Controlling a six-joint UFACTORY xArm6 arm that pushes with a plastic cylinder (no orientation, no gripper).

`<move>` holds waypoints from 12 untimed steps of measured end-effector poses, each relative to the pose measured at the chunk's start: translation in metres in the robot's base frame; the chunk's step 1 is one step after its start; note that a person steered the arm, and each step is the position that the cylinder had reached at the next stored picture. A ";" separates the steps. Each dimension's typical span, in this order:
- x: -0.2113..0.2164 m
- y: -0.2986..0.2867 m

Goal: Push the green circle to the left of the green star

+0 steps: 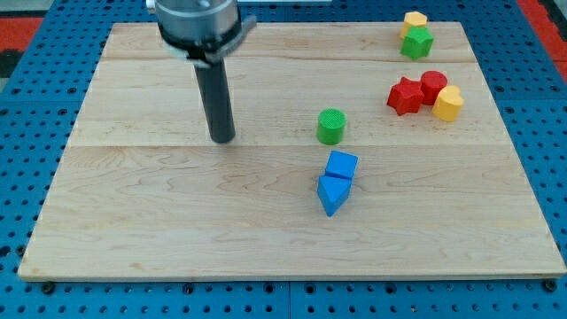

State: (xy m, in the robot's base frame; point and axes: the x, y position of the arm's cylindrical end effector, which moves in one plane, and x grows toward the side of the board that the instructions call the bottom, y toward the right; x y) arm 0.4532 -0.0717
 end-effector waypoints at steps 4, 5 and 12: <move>-0.105 0.160; -0.148 0.157; -0.150 0.218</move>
State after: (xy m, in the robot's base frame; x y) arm 0.3027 0.1464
